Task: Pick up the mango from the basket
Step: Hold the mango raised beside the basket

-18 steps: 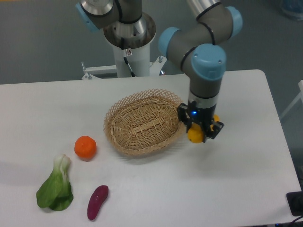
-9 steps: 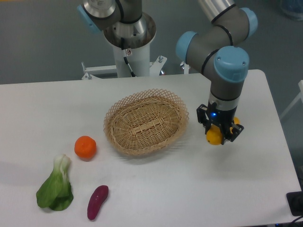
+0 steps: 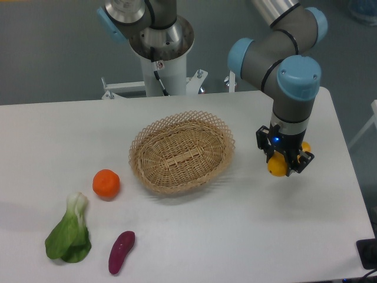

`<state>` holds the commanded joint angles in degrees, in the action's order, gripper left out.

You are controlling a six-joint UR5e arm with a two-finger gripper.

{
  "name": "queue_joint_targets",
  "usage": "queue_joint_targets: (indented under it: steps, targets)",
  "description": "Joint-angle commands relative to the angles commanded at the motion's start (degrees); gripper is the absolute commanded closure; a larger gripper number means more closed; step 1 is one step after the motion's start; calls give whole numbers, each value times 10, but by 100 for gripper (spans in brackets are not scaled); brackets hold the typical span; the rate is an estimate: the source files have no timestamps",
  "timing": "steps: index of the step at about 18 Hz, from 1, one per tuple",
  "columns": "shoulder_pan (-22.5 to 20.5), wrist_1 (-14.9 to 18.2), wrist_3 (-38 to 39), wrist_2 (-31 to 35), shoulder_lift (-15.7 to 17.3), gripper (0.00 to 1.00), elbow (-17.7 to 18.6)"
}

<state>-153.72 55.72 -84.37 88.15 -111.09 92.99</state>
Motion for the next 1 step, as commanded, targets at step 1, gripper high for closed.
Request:
queue_joint_targets:
  steps: [1]
  targets:
    - [0, 0, 0, 1, 1, 67, 2]
